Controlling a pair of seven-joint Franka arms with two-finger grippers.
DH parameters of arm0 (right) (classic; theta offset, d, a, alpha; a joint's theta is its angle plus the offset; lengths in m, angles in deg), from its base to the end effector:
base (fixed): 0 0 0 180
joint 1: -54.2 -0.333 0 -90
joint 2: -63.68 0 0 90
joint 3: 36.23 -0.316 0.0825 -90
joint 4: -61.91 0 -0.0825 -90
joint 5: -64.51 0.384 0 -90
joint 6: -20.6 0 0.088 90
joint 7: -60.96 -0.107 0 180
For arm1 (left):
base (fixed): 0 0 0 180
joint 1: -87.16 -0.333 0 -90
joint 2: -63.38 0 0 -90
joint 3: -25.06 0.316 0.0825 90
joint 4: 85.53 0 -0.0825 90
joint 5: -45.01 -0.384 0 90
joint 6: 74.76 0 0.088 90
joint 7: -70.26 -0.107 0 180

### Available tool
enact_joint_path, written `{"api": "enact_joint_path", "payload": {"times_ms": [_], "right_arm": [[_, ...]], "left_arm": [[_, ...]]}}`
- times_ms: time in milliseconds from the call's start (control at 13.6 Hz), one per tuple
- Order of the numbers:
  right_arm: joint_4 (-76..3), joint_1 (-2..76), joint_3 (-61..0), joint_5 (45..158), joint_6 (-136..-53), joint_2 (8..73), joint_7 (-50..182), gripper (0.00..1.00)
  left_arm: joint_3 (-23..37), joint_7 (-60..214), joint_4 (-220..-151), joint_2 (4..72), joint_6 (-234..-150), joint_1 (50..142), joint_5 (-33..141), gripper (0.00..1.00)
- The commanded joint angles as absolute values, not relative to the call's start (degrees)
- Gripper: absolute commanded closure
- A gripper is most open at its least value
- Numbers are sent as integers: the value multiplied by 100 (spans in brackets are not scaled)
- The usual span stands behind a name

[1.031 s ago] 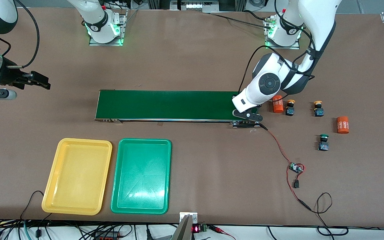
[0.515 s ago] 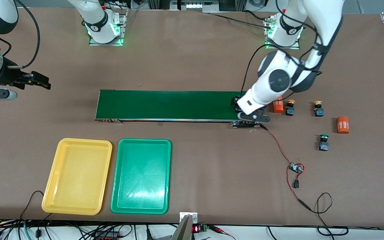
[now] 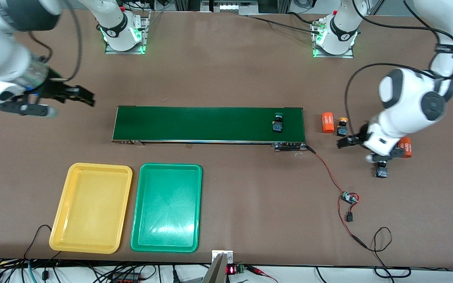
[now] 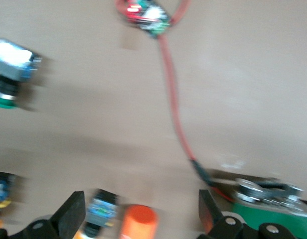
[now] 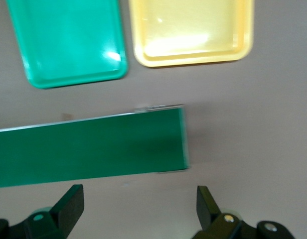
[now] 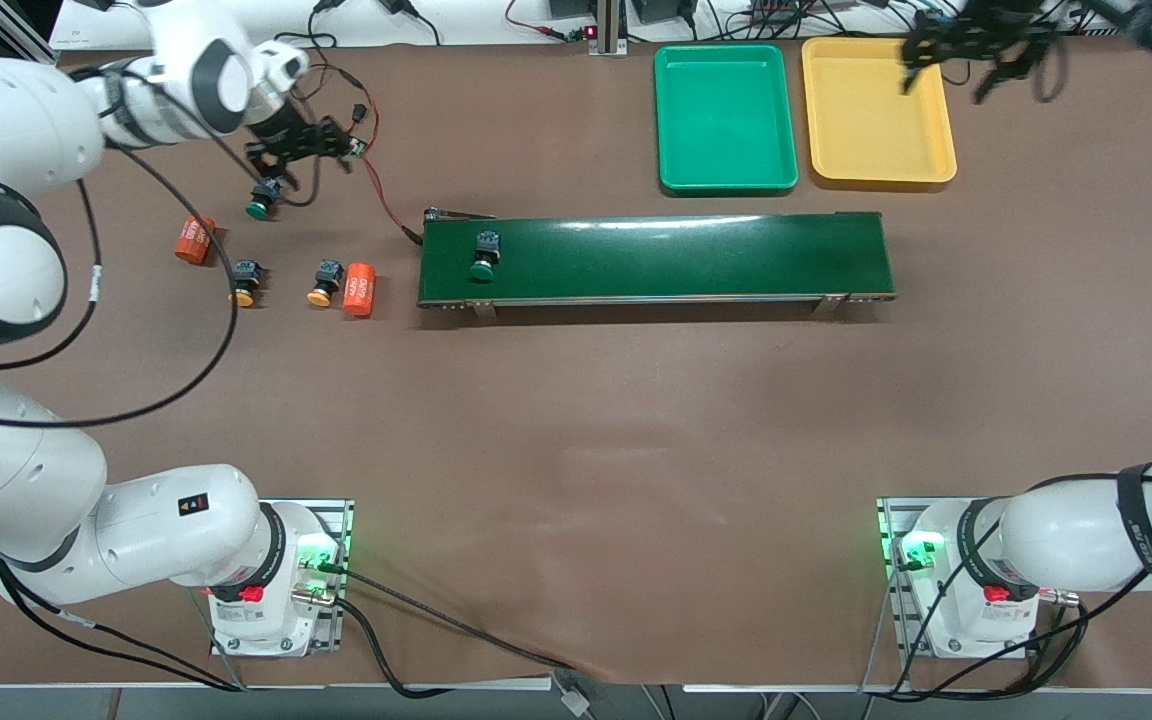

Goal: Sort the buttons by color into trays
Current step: 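Grasp another green-based button with the left gripper while the right gripper moves over the belt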

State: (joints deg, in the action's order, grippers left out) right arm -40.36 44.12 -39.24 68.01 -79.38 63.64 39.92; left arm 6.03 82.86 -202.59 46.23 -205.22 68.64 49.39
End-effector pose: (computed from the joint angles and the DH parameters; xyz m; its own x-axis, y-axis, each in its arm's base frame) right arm 0.5433 0.1320 0.5374 0.9871 -0.1485 -0.0597 -0.1511 -0.9877 -0.0410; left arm 0.5863 -0.0023 0.2989 0.9607 0.2633 -0.0875 0.2734 -0.9523 0.1353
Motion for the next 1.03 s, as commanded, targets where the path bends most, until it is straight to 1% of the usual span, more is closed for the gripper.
{"api": "enact_joint_path", "payload": {"times_ms": [0, 221, 368, 589, 663, 957], "right_arm": [[-4189, 3893, -3887, 6812, -8407, 6377, 3530, 0], [-4390, 3462, -3878, 6803, -8837, 6253, 3417, 0], [-4837, 3321, -3887, 6803, -9424, 6306, 3206, 0], [-5418, 2838, -3887, 6777, -10225, 6306, 2513, 0], [-5541, 2689, -3878, 6742, -10297, 6297, 2450, 0], [-5780, 2397, -3878, 6724, -10297, 6306, 2021, 0]], "left_arm": [[511, 7802, -20068, 4265, -20571, 6467, 4574, 0], [520, 6854, -19690, 3756, -20571, 6124, 4185, 0], [520, 5994, -19453, 3457, -20563, 5895, 4185, 0], [511, 4814, -18970, 2903, -20563, 5622, 4194, 0], [511, 4663, -18855, 2763, -20563, 5604, 4194, 0], [520, 4618, -18758, 2463, -20571, 5613, 4194, 0]]}}
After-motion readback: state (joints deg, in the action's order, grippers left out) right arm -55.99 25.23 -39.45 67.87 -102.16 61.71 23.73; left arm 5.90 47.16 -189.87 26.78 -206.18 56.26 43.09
